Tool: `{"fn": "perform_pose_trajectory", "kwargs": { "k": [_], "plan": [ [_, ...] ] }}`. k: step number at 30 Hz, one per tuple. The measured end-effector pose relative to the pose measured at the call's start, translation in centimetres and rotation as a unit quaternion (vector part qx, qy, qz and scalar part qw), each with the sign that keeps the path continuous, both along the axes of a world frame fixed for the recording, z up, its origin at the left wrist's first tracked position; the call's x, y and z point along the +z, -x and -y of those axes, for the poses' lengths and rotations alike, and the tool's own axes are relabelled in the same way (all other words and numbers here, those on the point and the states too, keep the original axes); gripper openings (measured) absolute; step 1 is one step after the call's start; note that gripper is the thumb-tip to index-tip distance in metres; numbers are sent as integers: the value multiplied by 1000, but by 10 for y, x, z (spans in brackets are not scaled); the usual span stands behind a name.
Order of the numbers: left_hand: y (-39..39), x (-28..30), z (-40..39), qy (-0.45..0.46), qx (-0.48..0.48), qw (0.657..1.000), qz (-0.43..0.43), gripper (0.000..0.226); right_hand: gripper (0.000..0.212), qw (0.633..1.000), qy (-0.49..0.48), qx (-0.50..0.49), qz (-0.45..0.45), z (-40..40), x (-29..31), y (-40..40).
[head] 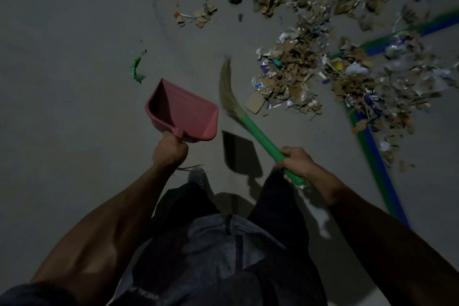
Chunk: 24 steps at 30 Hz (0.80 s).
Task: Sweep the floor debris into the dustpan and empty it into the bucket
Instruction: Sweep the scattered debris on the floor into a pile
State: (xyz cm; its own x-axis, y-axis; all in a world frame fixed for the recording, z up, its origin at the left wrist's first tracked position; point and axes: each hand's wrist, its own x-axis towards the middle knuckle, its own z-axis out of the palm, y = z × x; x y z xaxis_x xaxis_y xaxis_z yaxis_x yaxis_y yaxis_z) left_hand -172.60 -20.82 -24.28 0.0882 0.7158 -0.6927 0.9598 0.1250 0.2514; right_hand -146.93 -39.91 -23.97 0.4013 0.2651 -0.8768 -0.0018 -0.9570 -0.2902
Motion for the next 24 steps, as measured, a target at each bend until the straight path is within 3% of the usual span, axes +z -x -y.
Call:
{"fn": "perform_pose_trajectory", "kwargs": {
  "k": [8,16,24],
  "plan": [
    [-134,-20,41,16,18,999,-22,25,46,1000,21,-21,-9,52,-41,-181],
    [-262,-19,88,31,87,995,-29,31,34,997,-7,-78,-22,39,-58,-360],
    [-333,-21,102,21,128,991,-33,32,58,996,-26,-84,-10,31,-74,-435]
  ]
}}
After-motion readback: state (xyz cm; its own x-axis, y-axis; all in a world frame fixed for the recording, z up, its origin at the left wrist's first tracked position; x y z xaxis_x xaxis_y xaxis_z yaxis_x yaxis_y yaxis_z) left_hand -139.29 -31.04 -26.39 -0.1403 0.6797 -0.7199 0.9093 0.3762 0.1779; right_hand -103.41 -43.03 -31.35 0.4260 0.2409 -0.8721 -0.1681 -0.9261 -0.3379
